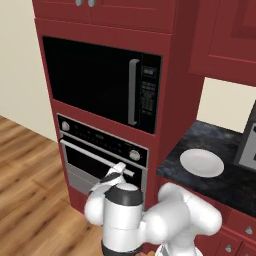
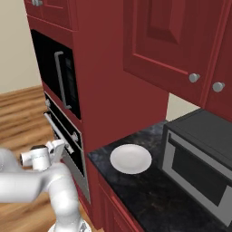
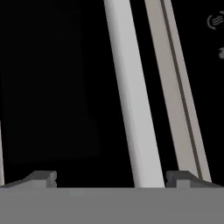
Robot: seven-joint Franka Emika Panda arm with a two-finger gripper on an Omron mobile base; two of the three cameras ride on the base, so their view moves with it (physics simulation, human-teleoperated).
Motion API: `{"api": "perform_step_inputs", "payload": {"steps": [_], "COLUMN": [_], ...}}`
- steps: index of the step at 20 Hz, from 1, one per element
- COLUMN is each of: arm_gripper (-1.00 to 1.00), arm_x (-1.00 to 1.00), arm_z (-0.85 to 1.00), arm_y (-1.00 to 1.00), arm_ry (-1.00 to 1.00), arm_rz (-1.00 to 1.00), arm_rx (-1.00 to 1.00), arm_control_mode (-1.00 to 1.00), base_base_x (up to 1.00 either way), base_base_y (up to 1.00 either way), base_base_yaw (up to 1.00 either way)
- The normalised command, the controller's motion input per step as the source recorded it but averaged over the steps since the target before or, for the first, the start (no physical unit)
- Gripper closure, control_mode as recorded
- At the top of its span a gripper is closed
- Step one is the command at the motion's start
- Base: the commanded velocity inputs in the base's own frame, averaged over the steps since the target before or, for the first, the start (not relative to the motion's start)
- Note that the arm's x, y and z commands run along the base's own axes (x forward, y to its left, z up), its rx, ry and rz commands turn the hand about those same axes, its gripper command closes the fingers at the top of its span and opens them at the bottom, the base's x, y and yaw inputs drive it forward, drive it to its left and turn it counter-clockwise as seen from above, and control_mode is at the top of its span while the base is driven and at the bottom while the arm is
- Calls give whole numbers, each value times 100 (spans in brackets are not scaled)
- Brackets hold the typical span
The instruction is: Take the baked cake out of the oven and place it on the plate for cooling. Then close the oven door.
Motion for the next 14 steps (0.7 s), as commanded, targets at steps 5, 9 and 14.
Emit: {"api": "perform_step_inputs", "payload": {"steps": [5, 9, 14], "arm_gripper": [-100, -100, -100], "arm_x": [26, 24, 22], "arm_z": [-3, 0, 0], "arm_y": [1, 0, 0], "arm_ry": [-12, -13, -7], "arm_rz": [0, 0, 0], "arm_rx": [0, 0, 0], "arm_control_mode": [-100, -100, -100], "base_base_x": [0, 0, 0], "base_base_y": [0, 0, 0], "base_base_yaw": [0, 0, 0]}}
